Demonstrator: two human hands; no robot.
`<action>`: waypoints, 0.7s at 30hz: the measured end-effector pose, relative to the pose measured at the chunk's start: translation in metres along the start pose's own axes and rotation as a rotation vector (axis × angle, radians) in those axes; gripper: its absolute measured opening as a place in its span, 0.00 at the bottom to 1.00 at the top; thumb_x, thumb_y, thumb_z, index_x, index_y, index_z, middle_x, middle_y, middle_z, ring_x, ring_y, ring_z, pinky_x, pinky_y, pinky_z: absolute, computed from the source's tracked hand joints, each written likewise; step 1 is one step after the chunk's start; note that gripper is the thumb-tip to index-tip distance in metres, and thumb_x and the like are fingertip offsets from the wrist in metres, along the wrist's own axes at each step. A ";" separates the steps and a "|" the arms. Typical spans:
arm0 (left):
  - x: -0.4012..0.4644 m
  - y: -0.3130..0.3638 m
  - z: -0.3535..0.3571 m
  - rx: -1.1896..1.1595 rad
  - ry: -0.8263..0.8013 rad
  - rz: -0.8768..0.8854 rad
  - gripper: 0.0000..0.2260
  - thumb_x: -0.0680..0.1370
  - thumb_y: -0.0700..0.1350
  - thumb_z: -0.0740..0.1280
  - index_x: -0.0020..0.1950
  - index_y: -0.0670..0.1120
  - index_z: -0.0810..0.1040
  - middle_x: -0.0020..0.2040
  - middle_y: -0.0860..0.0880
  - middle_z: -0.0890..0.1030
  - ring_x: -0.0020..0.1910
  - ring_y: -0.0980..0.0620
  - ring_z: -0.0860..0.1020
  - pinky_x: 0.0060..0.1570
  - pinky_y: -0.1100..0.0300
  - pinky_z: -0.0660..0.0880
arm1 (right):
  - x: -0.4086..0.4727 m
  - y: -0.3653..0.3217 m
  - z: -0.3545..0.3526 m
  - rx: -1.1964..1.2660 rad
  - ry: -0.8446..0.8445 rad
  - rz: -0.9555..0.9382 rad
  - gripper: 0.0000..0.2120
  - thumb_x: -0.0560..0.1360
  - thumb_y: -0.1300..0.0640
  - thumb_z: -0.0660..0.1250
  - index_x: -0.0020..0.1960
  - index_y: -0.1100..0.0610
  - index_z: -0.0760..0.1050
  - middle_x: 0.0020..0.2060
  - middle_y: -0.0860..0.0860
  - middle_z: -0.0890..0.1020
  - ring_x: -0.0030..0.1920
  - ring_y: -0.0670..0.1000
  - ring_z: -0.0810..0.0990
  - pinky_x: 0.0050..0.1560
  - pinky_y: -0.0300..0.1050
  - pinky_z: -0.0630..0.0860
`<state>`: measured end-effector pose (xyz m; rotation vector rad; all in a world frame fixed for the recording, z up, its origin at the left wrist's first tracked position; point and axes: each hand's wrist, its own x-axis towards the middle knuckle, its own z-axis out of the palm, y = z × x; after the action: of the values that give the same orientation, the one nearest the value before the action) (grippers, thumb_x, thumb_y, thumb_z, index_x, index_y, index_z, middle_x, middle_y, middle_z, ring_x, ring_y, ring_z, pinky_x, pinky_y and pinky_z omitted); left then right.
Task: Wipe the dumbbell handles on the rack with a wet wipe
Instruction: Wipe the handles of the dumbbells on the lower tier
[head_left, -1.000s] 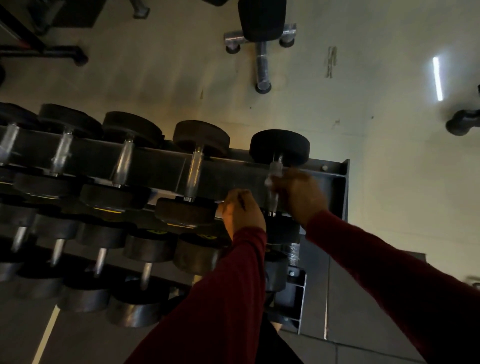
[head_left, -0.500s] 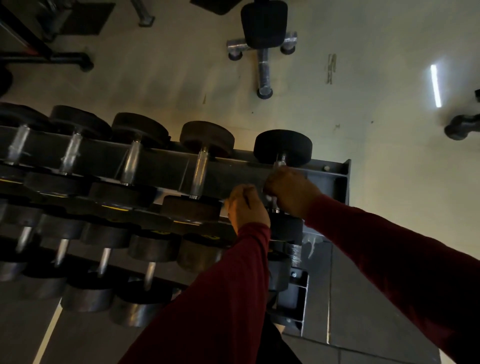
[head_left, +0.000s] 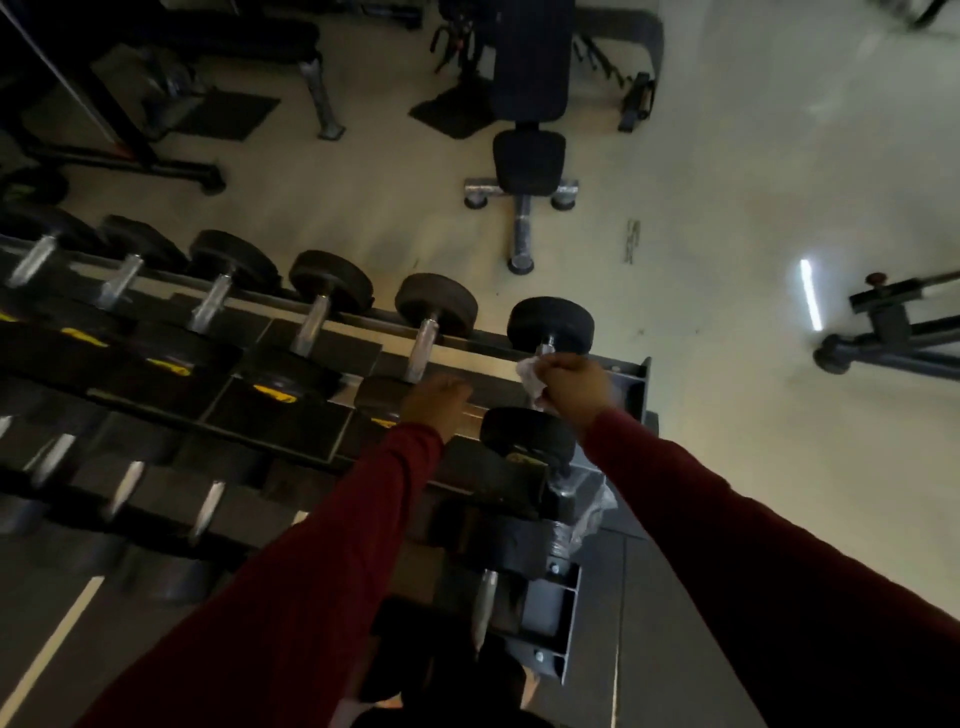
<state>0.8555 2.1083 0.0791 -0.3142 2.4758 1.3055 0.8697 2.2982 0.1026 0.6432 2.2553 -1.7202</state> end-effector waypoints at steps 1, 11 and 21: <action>-0.009 -0.005 -0.019 0.023 0.013 0.006 0.12 0.81 0.43 0.62 0.62 0.41 0.77 0.63 0.40 0.77 0.61 0.44 0.75 0.64 0.52 0.68 | -0.006 -0.010 0.013 -0.029 -0.020 -0.025 0.08 0.77 0.53 0.66 0.41 0.49 0.82 0.44 0.53 0.85 0.49 0.55 0.84 0.56 0.57 0.80; -0.141 -0.116 -0.259 -0.054 0.387 -0.073 0.10 0.76 0.44 0.70 0.56 0.43 0.82 0.59 0.43 0.81 0.62 0.44 0.77 0.66 0.51 0.69 | -0.131 -0.107 0.232 -0.216 -0.336 -0.285 0.03 0.68 0.55 0.74 0.36 0.49 0.84 0.43 0.52 0.86 0.50 0.54 0.84 0.59 0.48 0.78; -0.342 -0.305 -0.504 -0.084 0.815 -0.212 0.16 0.72 0.51 0.63 0.55 0.45 0.81 0.54 0.46 0.83 0.58 0.46 0.79 0.52 0.66 0.69 | -0.315 -0.156 0.534 -0.309 -0.732 -0.483 0.03 0.65 0.52 0.76 0.34 0.50 0.83 0.35 0.54 0.85 0.40 0.52 0.81 0.51 0.56 0.80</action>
<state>1.1836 1.5349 0.2453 -1.3149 2.8789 1.3694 1.0292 1.6908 0.2229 -0.5598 2.1166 -1.3868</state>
